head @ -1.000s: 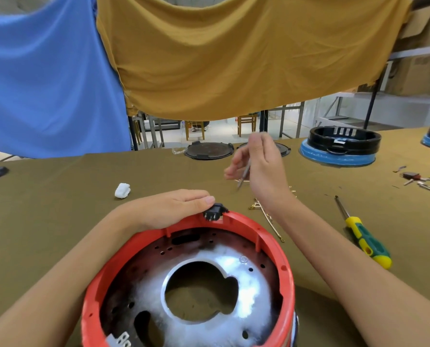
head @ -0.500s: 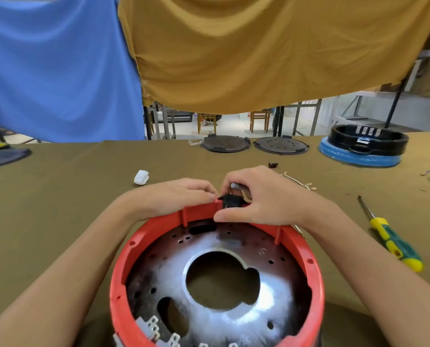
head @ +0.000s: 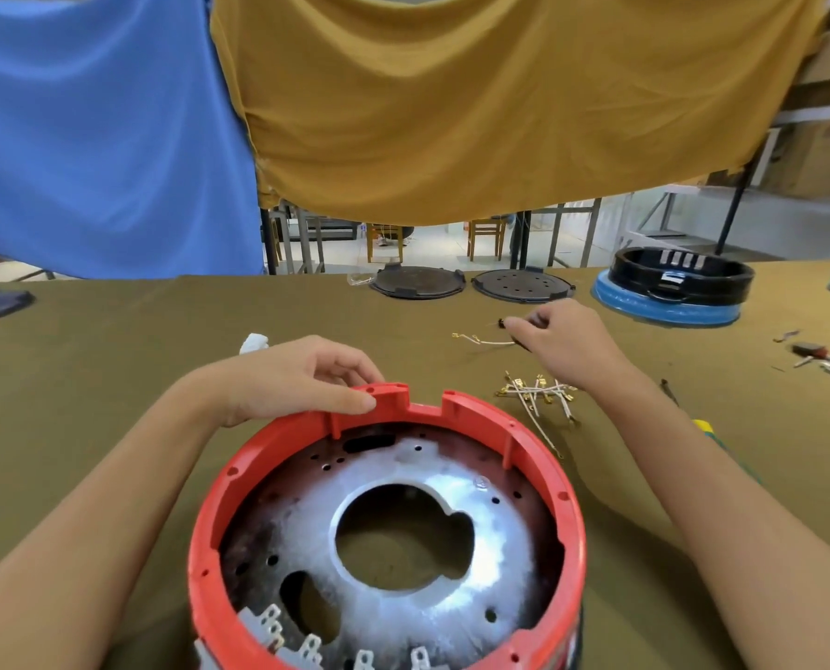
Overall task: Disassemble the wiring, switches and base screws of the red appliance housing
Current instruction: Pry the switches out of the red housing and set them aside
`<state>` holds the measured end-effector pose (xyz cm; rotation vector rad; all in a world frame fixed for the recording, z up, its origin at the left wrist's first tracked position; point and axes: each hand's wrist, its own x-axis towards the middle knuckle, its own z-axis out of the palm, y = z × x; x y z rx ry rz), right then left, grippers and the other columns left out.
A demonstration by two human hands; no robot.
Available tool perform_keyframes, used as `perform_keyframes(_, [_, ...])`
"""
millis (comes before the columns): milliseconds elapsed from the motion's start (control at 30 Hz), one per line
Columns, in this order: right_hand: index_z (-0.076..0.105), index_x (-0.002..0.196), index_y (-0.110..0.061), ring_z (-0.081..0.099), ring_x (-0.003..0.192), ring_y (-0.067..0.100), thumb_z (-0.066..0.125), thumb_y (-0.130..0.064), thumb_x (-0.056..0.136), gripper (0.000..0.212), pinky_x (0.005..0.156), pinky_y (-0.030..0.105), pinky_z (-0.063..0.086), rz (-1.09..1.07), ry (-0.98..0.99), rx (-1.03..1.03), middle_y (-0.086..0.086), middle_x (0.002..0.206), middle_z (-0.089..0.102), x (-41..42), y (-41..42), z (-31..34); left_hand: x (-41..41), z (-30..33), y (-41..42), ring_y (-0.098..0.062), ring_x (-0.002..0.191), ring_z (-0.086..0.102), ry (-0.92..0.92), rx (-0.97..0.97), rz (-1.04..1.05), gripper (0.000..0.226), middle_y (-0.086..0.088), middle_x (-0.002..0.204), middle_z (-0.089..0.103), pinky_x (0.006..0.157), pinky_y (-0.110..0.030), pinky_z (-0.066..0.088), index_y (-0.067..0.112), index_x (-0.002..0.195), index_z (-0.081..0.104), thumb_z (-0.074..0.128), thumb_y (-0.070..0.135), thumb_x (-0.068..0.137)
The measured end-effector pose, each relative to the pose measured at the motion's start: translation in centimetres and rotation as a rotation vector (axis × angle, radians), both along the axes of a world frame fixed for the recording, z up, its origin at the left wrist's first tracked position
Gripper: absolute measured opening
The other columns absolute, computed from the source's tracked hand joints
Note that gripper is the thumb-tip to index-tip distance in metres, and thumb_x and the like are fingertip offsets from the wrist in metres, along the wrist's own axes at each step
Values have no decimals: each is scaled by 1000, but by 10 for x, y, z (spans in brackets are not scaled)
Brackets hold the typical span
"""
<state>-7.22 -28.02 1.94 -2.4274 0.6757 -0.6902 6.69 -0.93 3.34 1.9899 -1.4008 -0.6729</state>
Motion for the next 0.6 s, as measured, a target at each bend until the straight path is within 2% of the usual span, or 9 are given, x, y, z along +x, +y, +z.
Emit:
perform_keyframes(67, [52, 72, -11, 46, 56, 16, 62, -39, 96, 38, 53, 27, 36, -53, 112, 11, 2, 66, 53, -2, -15, -7, 2, 0, -1, -21, 90, 71, -43, -90, 58, 11, 0, 97, 75, 82, -29, 56, 30, 102, 74, 70, 32, 92])
perform_keyframes(133, [62, 88, -11, 58, 70, 17, 68, -39, 93, 30, 58, 28, 42, -93, 159, 18, 3, 81, 63, -2, -21, -11, 6, -1, -2, -17, 85, 72, -93, -180, 152, 9, 1, 92, 76, 80, -26, 53, 29, 97, 76, 72, 27, 89])
perform_keyframes(267, [62, 89, -12, 54, 66, 10, 75, -34, 88, 26, 50, 24, 34, -139, 160, 12, -1, 77, 59, -3, -24, -17, 16, -6, 2, -14, 83, 72, -130, -235, 341, 7, 4, 86, 76, 85, -33, 53, 26, 93, 77, 74, 25, 87])
perform_keyframes(333, [59, 87, -16, 53, 66, 8, 76, -30, 88, 22, 50, 23, 34, -124, 156, 10, -1, 80, 60, -1, -24, -20, 19, -9, 3, -11, 80, 72, -135, -235, 410, 6, 6, 83, 77, 81, -32, 53, 27, 92, 77, 74, 25, 87])
perform_keyframes(467, [68, 108, -13, 60, 84, 16, 74, -23, 89, 22, 67, 24, 44, -53, 186, 8, 3, 100, 66, 0, -24, -27, 22, -10, 2, -9, 75, 71, -148, -258, 522, 5, 6, 79, 75, 71, -27, 49, 28, 86, 77, 74, 25, 86])
perform_keyframes(500, [69, 109, -14, 59, 83, 15, 73, -25, 91, 22, 65, 22, 44, -44, 186, 11, 3, 99, 66, 0, -26, -28, 23, -10, 3, -9, 75, 70, -156, -262, 547, 5, 6, 79, 75, 70, -27, 48, 29, 85, 77, 74, 24, 86])
perform_keyframes(600, [68, 97, -10, 52, 61, 9, 63, -34, 97, 25, 53, 19, 38, -53, 85, 68, 6, 82, 64, 1, -29, -26, 26, -10, 6, -12, 71, 69, -127, -265, 586, 7, 1, 82, 75, 67, -30, 51, 26, 88, 76, 73, 19, 87])
